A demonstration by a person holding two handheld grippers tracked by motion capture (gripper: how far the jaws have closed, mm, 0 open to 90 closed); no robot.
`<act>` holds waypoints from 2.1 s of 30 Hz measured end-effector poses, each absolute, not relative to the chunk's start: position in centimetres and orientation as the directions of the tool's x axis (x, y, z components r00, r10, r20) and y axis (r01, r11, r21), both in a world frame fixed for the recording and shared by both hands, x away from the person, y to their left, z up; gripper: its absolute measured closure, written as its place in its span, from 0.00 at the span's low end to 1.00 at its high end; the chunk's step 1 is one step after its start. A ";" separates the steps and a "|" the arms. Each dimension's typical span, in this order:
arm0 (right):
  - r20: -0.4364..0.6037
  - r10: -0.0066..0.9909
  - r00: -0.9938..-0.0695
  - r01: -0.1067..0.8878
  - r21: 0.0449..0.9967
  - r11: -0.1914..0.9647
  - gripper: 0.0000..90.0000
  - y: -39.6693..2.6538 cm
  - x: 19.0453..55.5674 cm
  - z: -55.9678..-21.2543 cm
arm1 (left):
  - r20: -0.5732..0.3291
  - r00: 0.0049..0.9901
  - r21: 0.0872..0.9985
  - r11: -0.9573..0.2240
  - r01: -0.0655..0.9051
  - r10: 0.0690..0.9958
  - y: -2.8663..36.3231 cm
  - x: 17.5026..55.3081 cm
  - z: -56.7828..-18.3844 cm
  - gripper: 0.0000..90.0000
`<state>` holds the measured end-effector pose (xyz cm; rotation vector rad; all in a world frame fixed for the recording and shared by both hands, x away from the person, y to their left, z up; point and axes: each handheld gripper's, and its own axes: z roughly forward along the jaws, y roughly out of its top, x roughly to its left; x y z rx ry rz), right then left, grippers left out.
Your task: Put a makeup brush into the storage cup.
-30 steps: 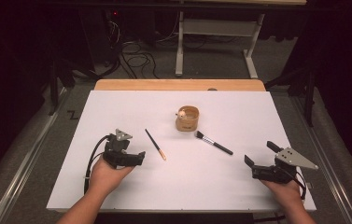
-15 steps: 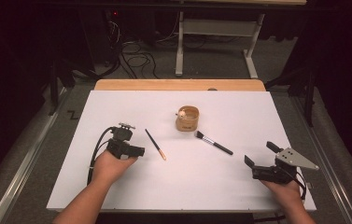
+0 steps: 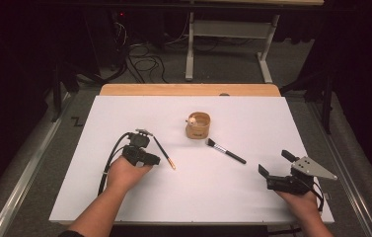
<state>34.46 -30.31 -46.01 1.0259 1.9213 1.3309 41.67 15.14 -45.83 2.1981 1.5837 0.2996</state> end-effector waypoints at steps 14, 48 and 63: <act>-0.031 0.843 -0.536 0.269 0.941 0.205 0.01 -30.3 34.4 -46.1 | -0.109 0.343 0.429 -0.267 0.863 0.933 12.0 43.0 -45.5 0.30; -0.043 0.841 -0.539 0.272 0.936 0.223 0.02 -30.3 34.5 -46.2 | -0.088 0.316 0.377 -0.262 0.888 0.945 10.7 44.1 -46.2 0.51; -0.042 0.841 -0.539 0.273 0.936 0.221 0.02 -30.3 34.5 -46.3 | -0.020 0.321 0.376 -0.290 0.880 0.947 10.8 43.9 -46.0 0.87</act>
